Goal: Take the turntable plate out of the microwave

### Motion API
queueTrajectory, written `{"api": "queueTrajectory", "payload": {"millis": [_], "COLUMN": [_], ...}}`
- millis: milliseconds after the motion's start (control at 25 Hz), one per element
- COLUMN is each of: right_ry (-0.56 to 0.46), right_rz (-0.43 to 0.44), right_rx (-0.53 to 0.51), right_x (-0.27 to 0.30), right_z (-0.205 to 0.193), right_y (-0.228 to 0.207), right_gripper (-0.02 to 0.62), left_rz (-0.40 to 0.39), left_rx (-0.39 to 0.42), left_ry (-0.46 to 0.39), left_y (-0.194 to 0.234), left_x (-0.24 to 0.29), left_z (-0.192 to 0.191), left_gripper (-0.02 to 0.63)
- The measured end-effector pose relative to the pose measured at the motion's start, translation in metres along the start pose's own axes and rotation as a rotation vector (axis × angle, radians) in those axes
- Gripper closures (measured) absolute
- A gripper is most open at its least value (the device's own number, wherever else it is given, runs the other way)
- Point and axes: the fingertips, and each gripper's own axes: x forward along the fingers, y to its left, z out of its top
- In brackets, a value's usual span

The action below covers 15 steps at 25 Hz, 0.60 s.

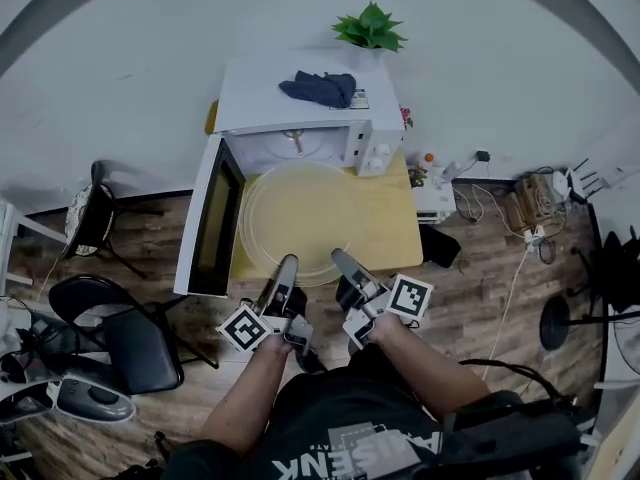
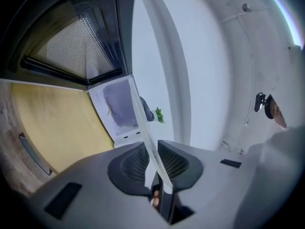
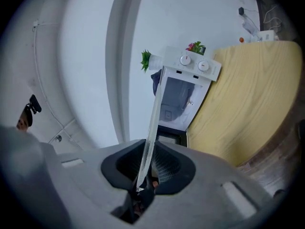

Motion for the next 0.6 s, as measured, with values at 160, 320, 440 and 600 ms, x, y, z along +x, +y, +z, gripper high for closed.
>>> {"api": "queueTrajectory", "payload": {"millis": [160, 320, 440, 600], "right_ry": [-0.004, 0.01, 0.03, 0.051], "right_rz": [0.011, 0.044, 0.062, 0.104], "right_rx": [-0.036, -0.038, -0.031, -0.053], "right_x": [-0.018, -0.03, -0.039, -0.047], "right_z": [-0.003, -0.001, 0.003, 0.014], "right_y": [0.022, 0.04, 0.05, 0.065], "right_gripper": [0.543, 0.541, 0.54, 0.538], "left_rz": [-0.037, -0.048, -0.058, -0.06], "left_rx": [-0.004, 0.008, 0.022, 0.057], "left_ry": [0.029, 0.035, 0.031, 0.032], "left_y": [-0.022, -0.04, -0.056, -0.072], "left_x": [-0.008, -0.012, -0.011, -0.006], "left_z": [-0.016, -0.027, -0.036, -0.046], "left_gripper": [0.549, 0.549, 0.549, 0.549]}}
